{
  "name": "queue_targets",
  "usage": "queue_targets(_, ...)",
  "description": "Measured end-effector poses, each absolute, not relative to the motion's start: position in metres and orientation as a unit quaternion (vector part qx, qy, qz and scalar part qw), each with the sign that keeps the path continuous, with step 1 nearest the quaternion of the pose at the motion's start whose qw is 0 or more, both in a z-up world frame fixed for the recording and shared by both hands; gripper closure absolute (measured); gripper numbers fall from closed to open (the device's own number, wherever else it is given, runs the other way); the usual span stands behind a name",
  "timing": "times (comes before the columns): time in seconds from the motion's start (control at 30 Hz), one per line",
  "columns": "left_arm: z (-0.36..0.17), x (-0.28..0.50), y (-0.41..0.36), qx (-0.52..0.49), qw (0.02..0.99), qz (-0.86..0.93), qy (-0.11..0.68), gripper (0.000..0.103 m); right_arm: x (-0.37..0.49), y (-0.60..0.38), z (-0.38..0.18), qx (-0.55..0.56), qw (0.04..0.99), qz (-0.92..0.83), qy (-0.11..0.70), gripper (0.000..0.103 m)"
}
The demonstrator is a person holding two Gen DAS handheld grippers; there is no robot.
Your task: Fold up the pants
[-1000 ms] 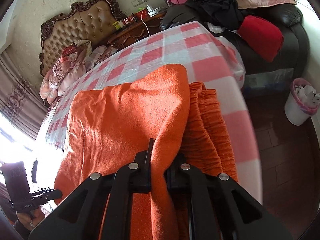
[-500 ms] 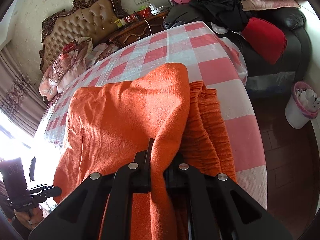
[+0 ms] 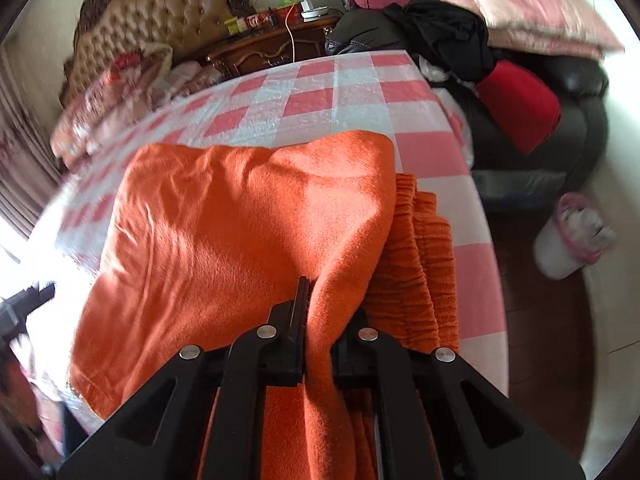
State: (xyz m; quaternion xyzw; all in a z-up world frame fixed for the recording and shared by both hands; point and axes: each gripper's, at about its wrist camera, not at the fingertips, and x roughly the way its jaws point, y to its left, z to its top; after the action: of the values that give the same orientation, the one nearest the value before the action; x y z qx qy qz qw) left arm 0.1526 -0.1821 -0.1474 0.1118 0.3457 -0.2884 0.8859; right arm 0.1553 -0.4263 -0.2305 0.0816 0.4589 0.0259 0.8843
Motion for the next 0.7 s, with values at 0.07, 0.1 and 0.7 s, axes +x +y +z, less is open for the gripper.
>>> queue_targets(0.07, -0.134, 0.167, -0.205, 0.150, 0.900, -0.273, 0.304, 0.063, 0.153, -0.427, -0.229, 0.084, 0.883, 0.018, 0.462, 0.097)
queue_targets(0.1, -0.132, 0.173, -0.212, 0.154, 0.901, -0.277, 0.296, 0.057, 0.152, -0.429, -0.229, 0.091, 0.881, 0.018, 0.464, 0.097)
queue_targets(0.7, -0.178, 0.212, -0.233, 0.125, 0.882, -0.246, 0.382, 0.040, 0.151, -0.456, -0.199, 0.141, 0.889, 0.019, 0.435, 0.026)
